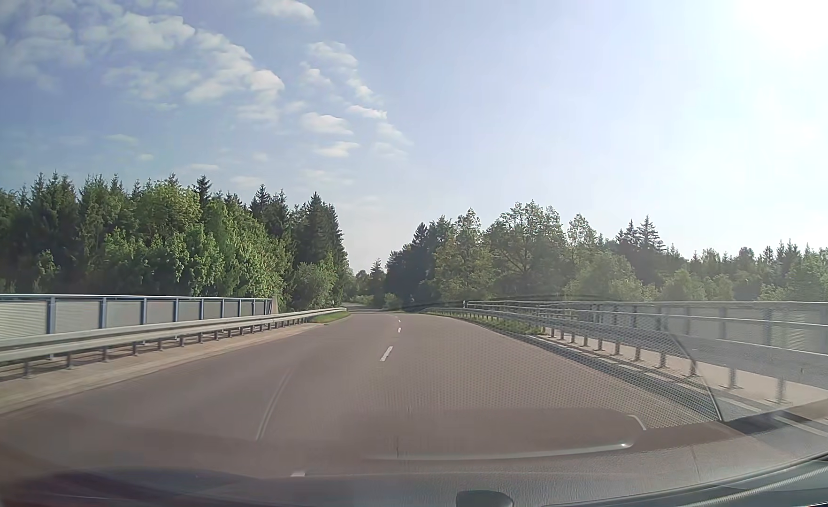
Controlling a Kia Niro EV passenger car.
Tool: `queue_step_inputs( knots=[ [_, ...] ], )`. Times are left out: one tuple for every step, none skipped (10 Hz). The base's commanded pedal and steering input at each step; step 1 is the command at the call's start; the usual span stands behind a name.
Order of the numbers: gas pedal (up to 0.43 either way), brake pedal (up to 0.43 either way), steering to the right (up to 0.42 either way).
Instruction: Follow the waypoints while adhering to traffic rules and regulations
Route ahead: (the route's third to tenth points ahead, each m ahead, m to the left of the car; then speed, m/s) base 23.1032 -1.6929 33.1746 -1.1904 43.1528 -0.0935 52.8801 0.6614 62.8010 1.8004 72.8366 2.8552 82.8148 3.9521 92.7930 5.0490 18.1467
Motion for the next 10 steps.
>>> queue_step_inputs(
  knots=[
    [0.157, 0.000, -0.012],
    [0.169, 0.000, -0.011],
    [0.177, 0.000, -0.011],
    [0.228, 0.000, -0.011],
    [0.248, 0.000, -0.010],
    [0.280, 0.000, -0.010],
    [0.287, 0.000, -0.010],
    [0.287, 0.000, -0.010],
    [0.287, 0.000, -0.010],
    [0.287, 0.000, -0.011]
  ],
)
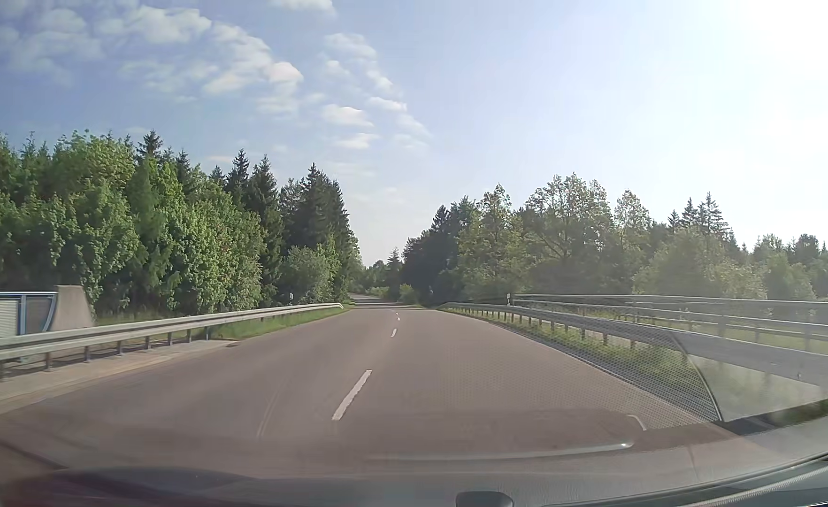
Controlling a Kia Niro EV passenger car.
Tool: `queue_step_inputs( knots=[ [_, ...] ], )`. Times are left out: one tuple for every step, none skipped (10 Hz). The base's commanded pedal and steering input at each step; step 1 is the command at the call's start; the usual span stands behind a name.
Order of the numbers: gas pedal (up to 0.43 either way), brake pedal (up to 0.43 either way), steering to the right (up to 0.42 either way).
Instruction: Follow the waypoints while adhering to traffic rules and regulations
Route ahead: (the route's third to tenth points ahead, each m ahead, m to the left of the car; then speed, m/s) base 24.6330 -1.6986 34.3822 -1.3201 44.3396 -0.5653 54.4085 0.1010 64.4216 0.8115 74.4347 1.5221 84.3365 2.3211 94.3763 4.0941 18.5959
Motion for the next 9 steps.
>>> queue_step_inputs(
  knots=[
    [0.287, 0.000, -0.011],
    [0.287, 0.000, -0.011],
    [0.287, 0.000, -0.011],
    [0.287, 0.000, -0.012],
    [0.287, 0.000, -0.012],
    [0.287, 0.000, -0.012],
    [0.280, 0.000, -0.013],
    [0.280, 0.000, -0.013],
    [0.280, 0.000, -0.014]
  ],
)
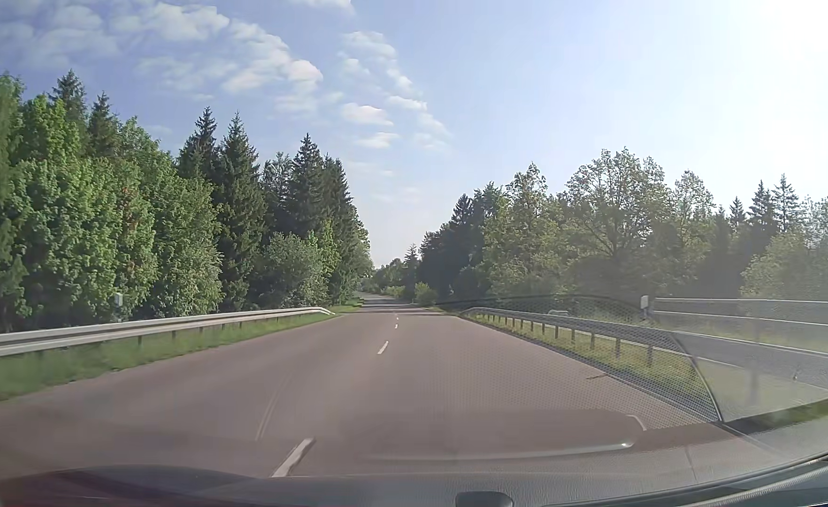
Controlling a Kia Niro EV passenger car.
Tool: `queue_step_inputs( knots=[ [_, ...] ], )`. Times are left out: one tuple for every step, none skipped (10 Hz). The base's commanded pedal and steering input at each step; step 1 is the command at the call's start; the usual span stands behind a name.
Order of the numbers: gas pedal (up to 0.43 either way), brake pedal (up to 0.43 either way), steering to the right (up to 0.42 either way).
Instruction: Follow the waypoints while adhering to traffic rules and regulations
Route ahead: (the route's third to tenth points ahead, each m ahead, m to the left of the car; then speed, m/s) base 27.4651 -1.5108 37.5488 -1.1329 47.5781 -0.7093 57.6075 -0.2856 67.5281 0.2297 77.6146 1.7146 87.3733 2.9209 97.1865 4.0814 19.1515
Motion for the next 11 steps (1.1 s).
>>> queue_step_inputs(
  knots=[
    [0.280, 0.000, -0.014],
    [0.280, 0.000, -0.015],
    [0.280, 0.000, -0.015],
    [0.280, 0.000, -0.015],
    [0.280, 0.000, -0.014],
    [0.280, 0.000, -0.014],
    [0.280, 0.000, -0.013],
    [0.280, 0.000, -0.011],
    [0.280, 0.000, -0.011],
    [0.280, 0.000, -0.010],
    [0.280, 0.000, -0.010]
  ],
)
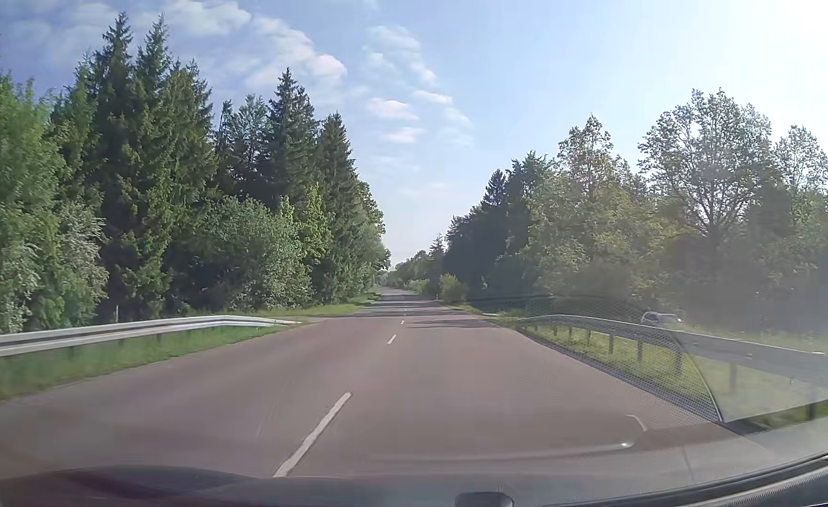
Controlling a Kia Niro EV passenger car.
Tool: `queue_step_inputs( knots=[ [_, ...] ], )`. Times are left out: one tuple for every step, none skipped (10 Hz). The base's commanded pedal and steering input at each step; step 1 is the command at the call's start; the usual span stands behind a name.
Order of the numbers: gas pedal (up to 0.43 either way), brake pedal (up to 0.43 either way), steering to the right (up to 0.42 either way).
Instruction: Follow the waypoints while adhering to traffic rules and regulations
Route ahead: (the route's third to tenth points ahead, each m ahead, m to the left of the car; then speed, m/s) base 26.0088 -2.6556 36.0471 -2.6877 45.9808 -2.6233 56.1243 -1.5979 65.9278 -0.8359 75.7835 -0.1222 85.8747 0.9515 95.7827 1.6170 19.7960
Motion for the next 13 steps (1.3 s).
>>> queue_step_inputs(
  knots=[
    [0.280, 0.000, -0.010],
    [0.280, 0.000, -0.010],
    [0.280, 0.000, -0.010],
    [0.280, 0.000, -0.010],
    [0.280, 0.000, -0.010],
    [0.280, 0.000, -0.010],
    [0.280, 0.000, -0.010],
    [0.280, 0.000, -0.010],
    [0.280, 0.000, -0.010],
    [0.280, 0.000, -0.010],
    [0.280, 0.000, -0.009],
    [0.280, 0.000, -0.009],
    [0.280, 0.000, -0.009]
  ],
)
